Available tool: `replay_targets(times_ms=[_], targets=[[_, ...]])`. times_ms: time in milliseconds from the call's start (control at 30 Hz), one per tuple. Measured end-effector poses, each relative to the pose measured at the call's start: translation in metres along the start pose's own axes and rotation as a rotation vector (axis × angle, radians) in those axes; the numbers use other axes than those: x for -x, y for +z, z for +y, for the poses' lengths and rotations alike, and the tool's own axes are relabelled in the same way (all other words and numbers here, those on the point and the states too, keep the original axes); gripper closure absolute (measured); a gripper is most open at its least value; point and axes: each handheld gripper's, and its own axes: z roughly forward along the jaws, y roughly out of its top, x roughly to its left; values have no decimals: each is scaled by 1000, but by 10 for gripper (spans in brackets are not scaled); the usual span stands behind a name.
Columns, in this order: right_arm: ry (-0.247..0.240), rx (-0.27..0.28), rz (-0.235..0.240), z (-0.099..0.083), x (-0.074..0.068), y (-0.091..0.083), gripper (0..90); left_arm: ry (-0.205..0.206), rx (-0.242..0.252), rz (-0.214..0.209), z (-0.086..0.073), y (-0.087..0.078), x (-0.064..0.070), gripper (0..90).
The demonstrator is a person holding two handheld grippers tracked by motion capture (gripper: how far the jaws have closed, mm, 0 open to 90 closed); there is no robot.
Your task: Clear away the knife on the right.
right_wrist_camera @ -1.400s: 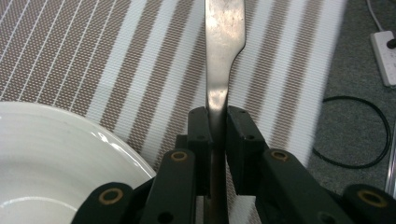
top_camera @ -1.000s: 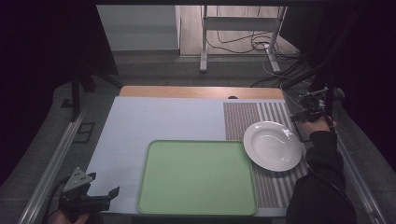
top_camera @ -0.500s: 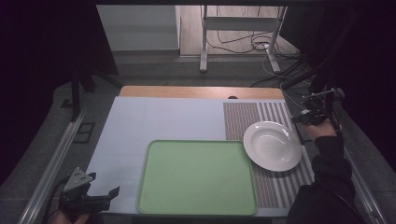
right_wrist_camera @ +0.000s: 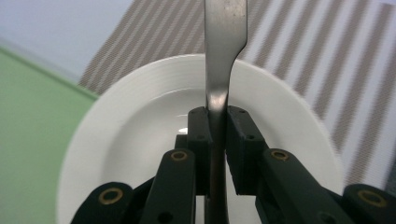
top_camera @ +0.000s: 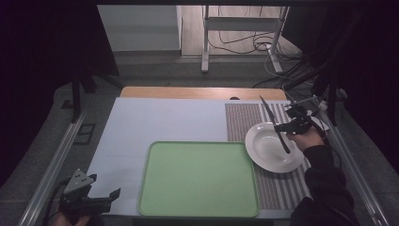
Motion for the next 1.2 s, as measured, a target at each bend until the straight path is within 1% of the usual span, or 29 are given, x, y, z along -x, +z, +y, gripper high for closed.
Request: replay_targets(times_ms=[33,67,100,167,200,267,400,433,533,667,867,900,967,1133,1167,1200], targets=[[-21,-2,12,-1,-10,1,810,1,0,0,0,0,0,42],[-21,-2,12,-1,-10,1,810,1,0,1,0,0,0,42],[-37,-7,29,-1,-19,2,810,2,0,1,0,0,0,42],[-55,-5,49,-1,-28,3,810,2,0,1,0,0,0,43],[-55,-5,49,-1,-28,3,810,3,0,1,0,0,0,43],[-75,-6,66,-1,-37,3,810,3,0,1,0,0,0,43],[-97,-17,100,-3,-55,5,809,3,0,1,0,0,0,42],[-111,-23,114,-5,-64,6,810,4,0,1,0,0,0,42],[-140,-30,130,-8,-77,5,810,4,0,1,0,0,0,42],[-166,-34,158,-13,-93,6,809,5,0,1,0,0,1,42],[-213,-64,195,-22,-118,11,809,8,-2,1,0,0,1,43],[-213,-64,195,-22,-118,11,809,9,-2,1,0,0,1,43],[-230,-77,206,-26,-126,13,809,9,-2,1,0,0,1,42],[-256,-107,234,-35,-146,16,809,9,-2,1,0,0,0,43],[-265,-112,243,-38,-152,17,809,9,-1,1,0,1,1,43],[-265,-112,243,-38,-152,17,809,9,-1,1,0,1,1,42]])
